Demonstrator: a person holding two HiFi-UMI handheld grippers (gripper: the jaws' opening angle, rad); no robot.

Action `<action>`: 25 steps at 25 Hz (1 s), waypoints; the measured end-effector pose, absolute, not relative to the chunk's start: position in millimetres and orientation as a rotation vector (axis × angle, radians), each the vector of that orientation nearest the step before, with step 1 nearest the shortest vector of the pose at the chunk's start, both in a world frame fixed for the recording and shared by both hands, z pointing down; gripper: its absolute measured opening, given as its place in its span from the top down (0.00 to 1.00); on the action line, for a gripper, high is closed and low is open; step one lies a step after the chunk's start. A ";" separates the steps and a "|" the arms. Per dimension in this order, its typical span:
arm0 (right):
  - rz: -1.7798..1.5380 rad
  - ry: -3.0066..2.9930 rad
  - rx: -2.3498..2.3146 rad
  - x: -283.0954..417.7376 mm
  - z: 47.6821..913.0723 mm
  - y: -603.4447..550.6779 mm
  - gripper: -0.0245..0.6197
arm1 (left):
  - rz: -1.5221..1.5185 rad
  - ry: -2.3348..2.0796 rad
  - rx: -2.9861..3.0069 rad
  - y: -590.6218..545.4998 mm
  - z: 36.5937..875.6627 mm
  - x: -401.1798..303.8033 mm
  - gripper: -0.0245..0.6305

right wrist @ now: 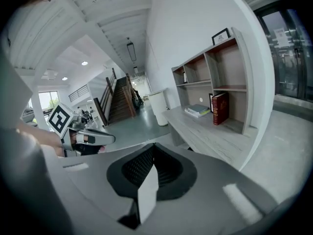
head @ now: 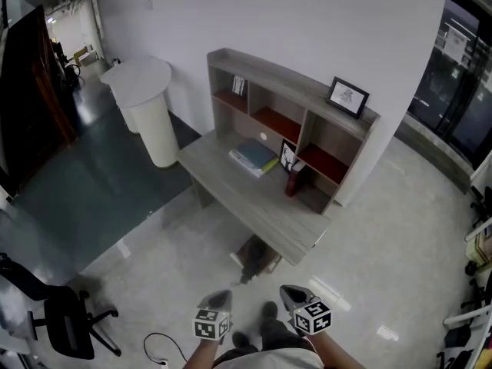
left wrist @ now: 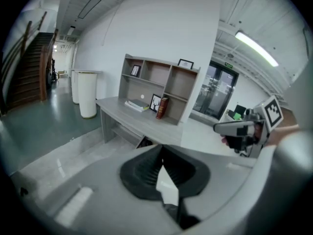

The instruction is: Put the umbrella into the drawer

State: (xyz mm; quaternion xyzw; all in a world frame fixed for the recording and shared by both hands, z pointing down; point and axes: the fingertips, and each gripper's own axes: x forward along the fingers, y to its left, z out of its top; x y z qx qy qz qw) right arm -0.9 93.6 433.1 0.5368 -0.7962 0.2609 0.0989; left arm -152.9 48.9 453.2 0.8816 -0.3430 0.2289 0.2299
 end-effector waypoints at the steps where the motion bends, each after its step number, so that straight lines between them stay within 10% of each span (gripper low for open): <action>1: 0.765 -2.351 1.599 -2.2 431.1 100.1 0.95 | 0.625 -0.934 2.434 54.0 451.3 -155.3 0.96; 25: 0.647 -2.456 1.597 6.2 376.6 154.5 0.95 | 0.483 -0.865 2.526 107.0 394.7 -164.7 0.96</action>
